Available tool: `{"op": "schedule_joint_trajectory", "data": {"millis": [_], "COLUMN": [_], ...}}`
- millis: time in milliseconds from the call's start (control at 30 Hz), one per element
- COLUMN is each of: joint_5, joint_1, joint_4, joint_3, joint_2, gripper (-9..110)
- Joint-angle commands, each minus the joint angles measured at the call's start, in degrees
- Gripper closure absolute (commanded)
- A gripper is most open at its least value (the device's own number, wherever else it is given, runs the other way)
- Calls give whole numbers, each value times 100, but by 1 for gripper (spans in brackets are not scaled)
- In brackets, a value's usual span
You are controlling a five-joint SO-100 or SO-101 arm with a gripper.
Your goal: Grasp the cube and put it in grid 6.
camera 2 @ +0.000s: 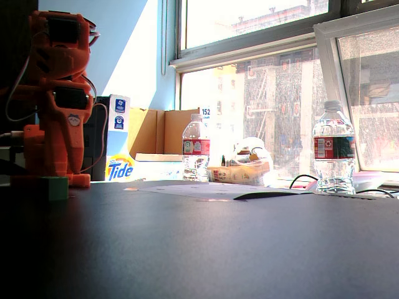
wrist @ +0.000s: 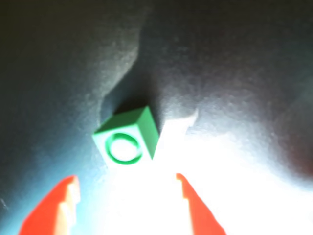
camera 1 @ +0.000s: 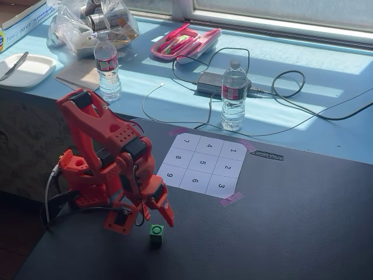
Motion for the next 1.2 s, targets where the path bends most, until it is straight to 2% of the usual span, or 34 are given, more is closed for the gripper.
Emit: {"op": "schedule_joint_trajectory", "data": {"millis": [0, 633, 1167], "joint_5": [-158, -940, -1002], "joint_1": [53, 571, 738], "joint_4": [114, 352, 255], "joint_3": [-299, -800, -1099], "joint_2": [-18, -615, -1081], "gripper": [70, 70, 73]}}
